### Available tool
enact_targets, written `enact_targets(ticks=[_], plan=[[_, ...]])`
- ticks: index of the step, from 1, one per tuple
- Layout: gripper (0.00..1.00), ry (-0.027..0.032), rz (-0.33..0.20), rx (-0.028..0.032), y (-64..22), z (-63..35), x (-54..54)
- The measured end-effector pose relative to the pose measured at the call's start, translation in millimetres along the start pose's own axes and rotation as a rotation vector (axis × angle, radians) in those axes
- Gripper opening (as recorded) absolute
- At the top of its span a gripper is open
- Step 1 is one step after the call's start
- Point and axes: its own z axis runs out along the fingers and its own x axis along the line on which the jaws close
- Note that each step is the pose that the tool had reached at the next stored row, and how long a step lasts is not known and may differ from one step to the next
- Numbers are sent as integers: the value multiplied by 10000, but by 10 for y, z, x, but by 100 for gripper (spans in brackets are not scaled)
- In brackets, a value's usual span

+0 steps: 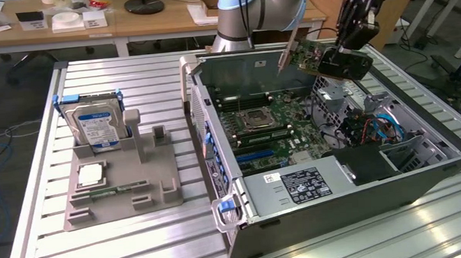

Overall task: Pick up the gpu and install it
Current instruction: 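Insert the gpu into the slot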

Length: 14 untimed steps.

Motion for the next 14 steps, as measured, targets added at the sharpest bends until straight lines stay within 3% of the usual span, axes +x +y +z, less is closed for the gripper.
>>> enact_targets(ticks=[14], plan=[[26, 187, -2417, -15, 0, -1, 0]])
